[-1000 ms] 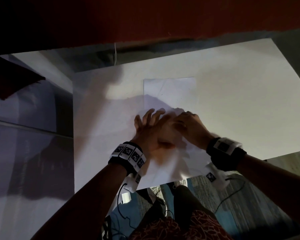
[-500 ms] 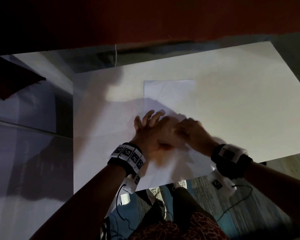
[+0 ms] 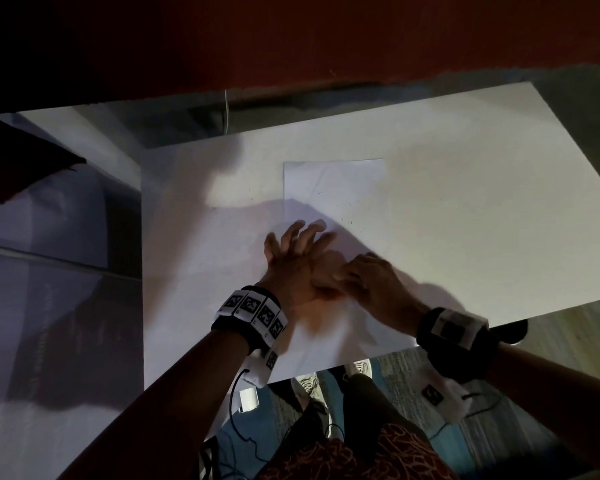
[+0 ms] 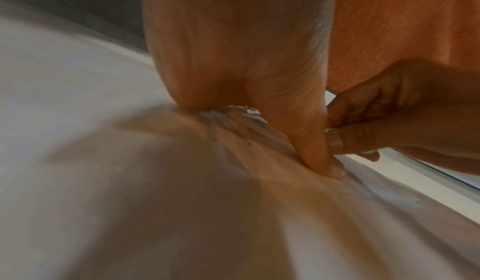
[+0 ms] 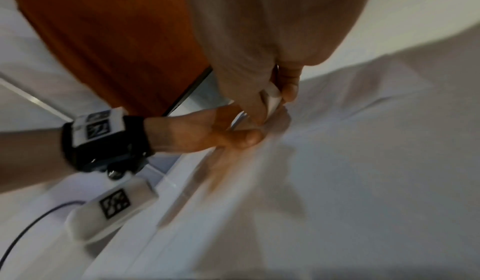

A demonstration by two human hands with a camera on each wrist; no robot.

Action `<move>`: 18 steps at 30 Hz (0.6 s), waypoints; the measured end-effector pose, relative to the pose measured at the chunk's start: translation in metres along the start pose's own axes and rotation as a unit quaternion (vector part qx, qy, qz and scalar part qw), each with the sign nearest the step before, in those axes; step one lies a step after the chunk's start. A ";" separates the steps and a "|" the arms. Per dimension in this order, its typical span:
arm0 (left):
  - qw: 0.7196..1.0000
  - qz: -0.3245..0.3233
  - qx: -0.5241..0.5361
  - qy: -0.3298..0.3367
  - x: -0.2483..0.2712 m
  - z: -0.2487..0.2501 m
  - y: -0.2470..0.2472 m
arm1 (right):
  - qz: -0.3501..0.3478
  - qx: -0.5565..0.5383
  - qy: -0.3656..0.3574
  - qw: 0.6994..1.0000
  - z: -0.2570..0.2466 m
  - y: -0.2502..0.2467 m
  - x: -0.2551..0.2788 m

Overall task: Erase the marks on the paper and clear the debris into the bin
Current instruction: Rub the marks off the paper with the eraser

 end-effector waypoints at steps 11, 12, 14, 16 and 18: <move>1.000 -0.008 -0.007 0.000 -0.002 0.001 0.000 | 0.040 0.021 0.061 0.997 0.029 -0.026 -0.012; 1.000 -0.008 -0.003 0.000 -0.002 0.001 0.000 | 0.069 0.027 0.071 0.995 0.034 -0.037 -0.016; 1.000 -0.005 -0.004 0.001 -0.001 0.001 0.001 | 0.079 0.021 0.082 0.993 0.031 -0.031 -0.010; 1.000 -0.005 -0.016 0.000 -0.003 0.000 0.003 | 0.041 0.006 0.052 0.998 0.011 -0.010 0.002; 1.000 -0.007 -0.020 -0.001 -0.002 0.001 0.001 | 0.020 0.010 0.045 0.999 0.015 -0.014 0.002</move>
Point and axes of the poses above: each hand's wrist, its own x-axis away from the middle knuckle, its own y-axis out of the palm, z = x × y, the point moved 10 cm from there along -x, towards the middle knuckle, and after that the axes turned 8 degrees about -x, right-handed, at the moved point
